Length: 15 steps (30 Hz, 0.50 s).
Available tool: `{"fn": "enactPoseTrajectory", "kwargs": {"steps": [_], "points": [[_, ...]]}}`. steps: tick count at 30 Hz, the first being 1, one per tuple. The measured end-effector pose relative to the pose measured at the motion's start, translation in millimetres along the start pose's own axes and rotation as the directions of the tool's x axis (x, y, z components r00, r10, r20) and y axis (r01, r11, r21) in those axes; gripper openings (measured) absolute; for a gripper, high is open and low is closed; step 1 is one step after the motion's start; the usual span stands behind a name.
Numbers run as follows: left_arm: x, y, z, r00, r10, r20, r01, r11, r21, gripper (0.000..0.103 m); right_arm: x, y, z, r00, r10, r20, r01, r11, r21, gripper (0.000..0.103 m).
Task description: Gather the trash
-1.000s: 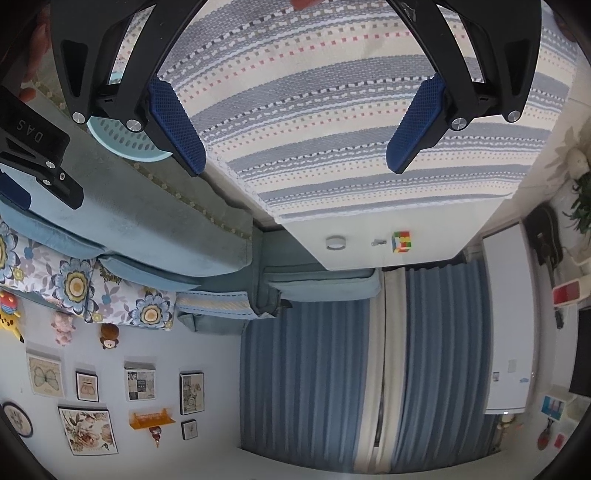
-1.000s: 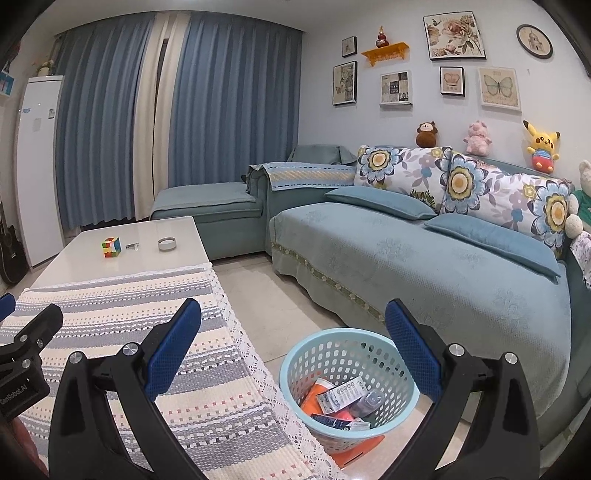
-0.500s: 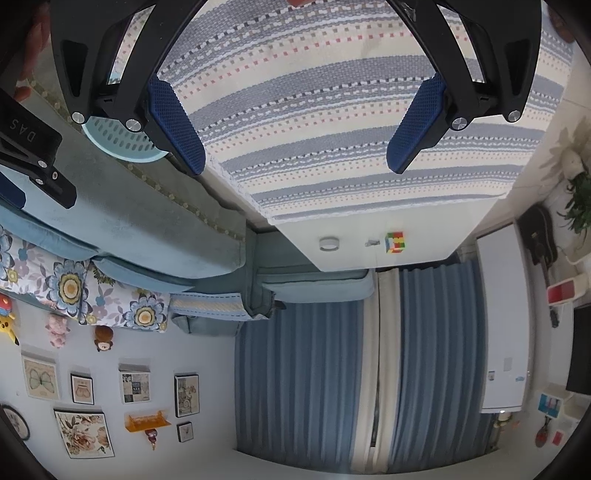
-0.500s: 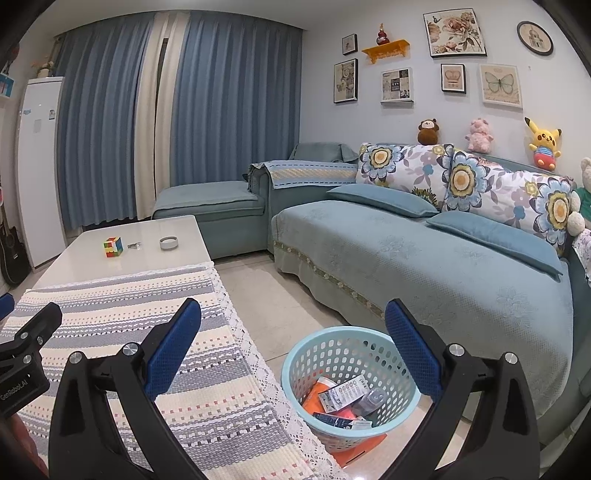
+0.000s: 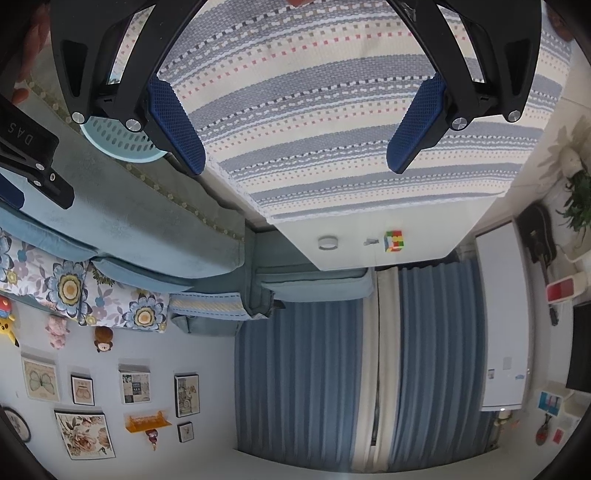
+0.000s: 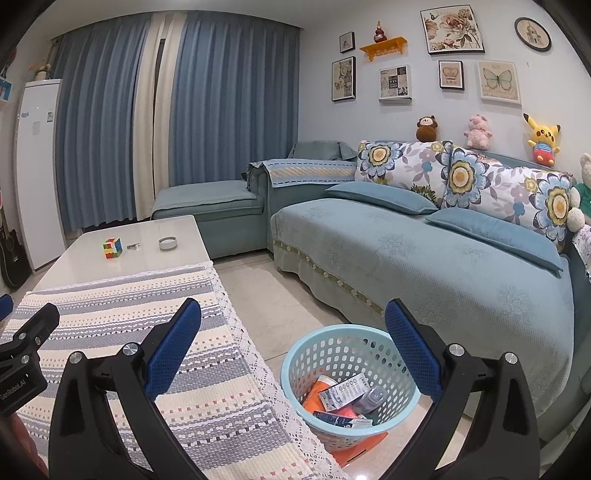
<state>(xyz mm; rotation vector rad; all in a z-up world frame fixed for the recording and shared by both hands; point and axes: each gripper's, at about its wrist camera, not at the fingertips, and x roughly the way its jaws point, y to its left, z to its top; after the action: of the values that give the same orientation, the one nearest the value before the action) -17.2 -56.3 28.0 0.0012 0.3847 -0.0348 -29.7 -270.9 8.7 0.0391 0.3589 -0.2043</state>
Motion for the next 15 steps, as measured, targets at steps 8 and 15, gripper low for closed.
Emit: {"fn": "enactPoseTrajectory", "kwargs": {"steps": [8, 15], "points": [[-1.3, -2.1, 0.3, 1.000, 0.005, 0.006, -0.005, 1.000, 0.006, 0.096, -1.2, -1.1, -1.3, 1.000, 0.001, 0.004, -0.001, 1.000, 0.007, 0.095], [-1.9, -3.0, -0.1, 1.000, 0.005, 0.008, -0.005, 1.000, 0.007, 0.096, -1.3, -1.1, -0.9, 1.000, 0.001, 0.002, -0.001, 1.000, 0.007, 0.095]]}}
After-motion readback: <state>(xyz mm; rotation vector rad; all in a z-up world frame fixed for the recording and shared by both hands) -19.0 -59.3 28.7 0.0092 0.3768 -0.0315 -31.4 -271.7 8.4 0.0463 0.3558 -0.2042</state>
